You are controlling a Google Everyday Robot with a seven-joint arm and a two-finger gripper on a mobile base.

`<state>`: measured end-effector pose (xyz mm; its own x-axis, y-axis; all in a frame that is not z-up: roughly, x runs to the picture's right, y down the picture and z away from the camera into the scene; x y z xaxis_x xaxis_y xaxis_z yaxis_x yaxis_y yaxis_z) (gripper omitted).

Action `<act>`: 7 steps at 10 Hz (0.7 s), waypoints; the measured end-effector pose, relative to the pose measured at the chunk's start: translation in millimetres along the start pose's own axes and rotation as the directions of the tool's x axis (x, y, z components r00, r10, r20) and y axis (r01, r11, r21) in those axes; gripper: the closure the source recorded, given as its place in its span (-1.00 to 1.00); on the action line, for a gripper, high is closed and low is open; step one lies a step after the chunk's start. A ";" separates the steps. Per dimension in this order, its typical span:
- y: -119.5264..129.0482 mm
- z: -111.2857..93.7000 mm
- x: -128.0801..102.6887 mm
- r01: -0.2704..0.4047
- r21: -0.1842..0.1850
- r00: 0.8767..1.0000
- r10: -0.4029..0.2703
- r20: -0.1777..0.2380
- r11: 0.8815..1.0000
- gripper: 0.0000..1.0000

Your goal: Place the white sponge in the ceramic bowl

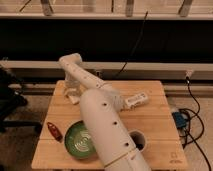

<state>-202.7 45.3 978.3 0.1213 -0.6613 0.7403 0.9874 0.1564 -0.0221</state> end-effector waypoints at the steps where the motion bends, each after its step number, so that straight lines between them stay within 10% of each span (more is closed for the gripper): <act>1: 1.1 1.3 -0.9 0.008 -0.006 1.000 -0.008 0.002 1.000 -0.42; 7: 5.1 -2.2 -15.8 0.039 -0.026 0.999 -0.039 0.014 0.999 0.75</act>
<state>-199.4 55.0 965.1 0.0812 -0.6564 0.7500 0.9938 0.1110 -0.0105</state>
